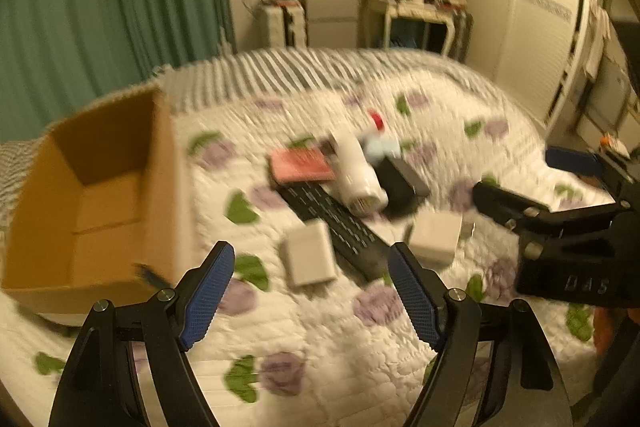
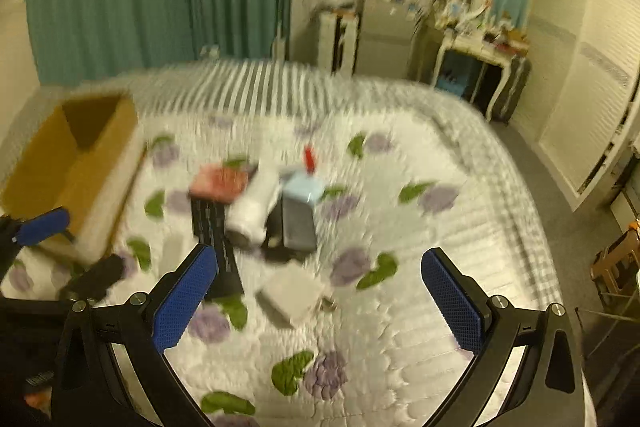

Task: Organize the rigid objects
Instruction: 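Move both tools down toward the white chargers on the quilt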

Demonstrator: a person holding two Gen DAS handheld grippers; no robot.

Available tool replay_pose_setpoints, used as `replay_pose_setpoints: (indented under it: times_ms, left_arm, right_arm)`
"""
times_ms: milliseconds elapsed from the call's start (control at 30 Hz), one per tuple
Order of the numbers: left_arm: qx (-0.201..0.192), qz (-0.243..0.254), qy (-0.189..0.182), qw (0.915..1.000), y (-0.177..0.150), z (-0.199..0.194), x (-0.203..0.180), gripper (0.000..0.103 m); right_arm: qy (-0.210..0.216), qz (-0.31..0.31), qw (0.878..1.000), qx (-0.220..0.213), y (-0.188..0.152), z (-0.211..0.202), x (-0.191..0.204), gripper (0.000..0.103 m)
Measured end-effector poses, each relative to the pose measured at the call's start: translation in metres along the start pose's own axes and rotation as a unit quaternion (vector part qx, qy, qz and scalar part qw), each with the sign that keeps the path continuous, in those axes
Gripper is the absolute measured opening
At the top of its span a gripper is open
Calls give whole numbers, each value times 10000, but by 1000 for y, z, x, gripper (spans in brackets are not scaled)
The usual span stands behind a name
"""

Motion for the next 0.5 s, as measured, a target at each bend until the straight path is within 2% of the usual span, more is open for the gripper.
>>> replay_pose_setpoints:
  times_ms: [33, 100, 167, 300, 433, 500]
  left_arm:
    - [83, -25, -64, 9999, -4, 5, -2, 80]
    - [269, -44, -121, 9996, -14, 22, -3, 80]
    - [336, 21, 85, 9994, -22, 35, 0, 79]
    - [563, -187, 8, 9982, -34, 56, 11, 79]
    - [679, -506, -53, 9964, -39, 71, 25, 78]
    - [704, -591, -176, 9956, -40, 76, 27, 77]
  right_arm:
    - [131, -101, 9997, 151, -7, 9, 2, 102]
    - [324, -287, 9982, 417, -21, 26, 7, 93]
    - [406, -348, 9961, 702, -31, 43, 8, 91]
    - [551, -455, 9919, 1046, -42, 62, 15, 90]
    - [334, -582, 9878, 1403, -54, 83, 14, 84]
    - [372, -675, 9845, 1573, -61, 89, 17, 80]
Point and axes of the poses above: each gripper's, at about its wrist camera, not at the fingertips, and z roughly the way its jaws point, x to its left, y to its top, the point moved 4 cm from there along z, roughly the way its jaws point, and after that the axes turned 12 degrees about -x, right-handed, at the moved point
